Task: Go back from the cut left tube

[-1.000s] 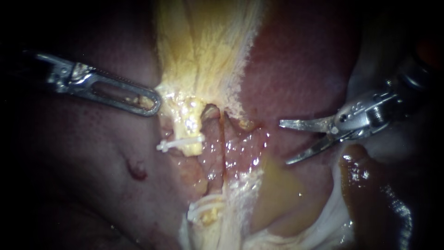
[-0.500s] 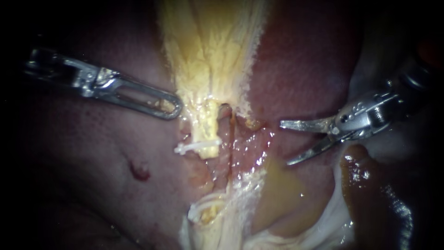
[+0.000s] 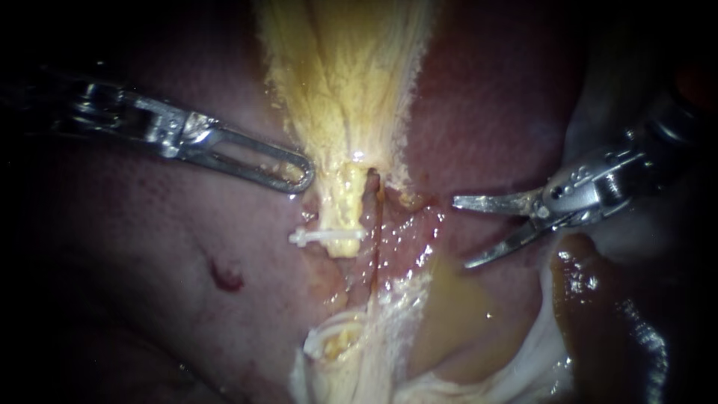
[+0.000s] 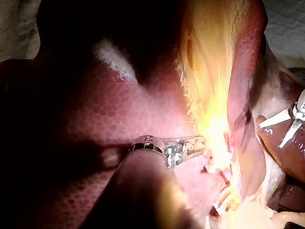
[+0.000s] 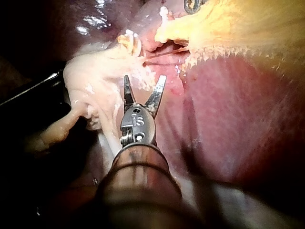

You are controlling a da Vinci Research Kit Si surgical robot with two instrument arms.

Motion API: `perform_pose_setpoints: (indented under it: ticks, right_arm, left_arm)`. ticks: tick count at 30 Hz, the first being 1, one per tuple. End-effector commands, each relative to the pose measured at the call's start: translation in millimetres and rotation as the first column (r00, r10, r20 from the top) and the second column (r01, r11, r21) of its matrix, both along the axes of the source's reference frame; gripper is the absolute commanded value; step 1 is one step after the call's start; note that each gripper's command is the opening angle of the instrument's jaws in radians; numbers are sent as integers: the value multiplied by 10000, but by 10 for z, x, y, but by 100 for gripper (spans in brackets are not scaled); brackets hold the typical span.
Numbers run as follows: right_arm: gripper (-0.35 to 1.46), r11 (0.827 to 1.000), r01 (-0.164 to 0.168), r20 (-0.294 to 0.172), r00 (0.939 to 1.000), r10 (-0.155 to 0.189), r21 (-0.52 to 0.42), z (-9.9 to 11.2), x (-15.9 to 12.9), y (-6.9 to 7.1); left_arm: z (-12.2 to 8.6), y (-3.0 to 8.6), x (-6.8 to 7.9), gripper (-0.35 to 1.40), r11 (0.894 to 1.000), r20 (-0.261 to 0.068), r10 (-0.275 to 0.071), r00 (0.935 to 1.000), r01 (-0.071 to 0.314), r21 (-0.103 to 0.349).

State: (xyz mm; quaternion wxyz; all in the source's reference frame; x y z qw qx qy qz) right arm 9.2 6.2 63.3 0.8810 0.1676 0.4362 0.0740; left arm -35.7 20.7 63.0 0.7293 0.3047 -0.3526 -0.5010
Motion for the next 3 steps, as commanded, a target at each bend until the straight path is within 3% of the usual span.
perform_pose_setpoints:
  ticks: [1,3]
  right_arm:
    - [145,10000,11,-15,10000,-11,17,0,0,0]
    - [145,10000,46,-45,10000,-46,52,0,1,0]
  left_arm:
    - [0,0,0,-35,10000,3,2,10000,-2,1]
    - [0,0,0,-35,10000,5,5,10000,-5,4]
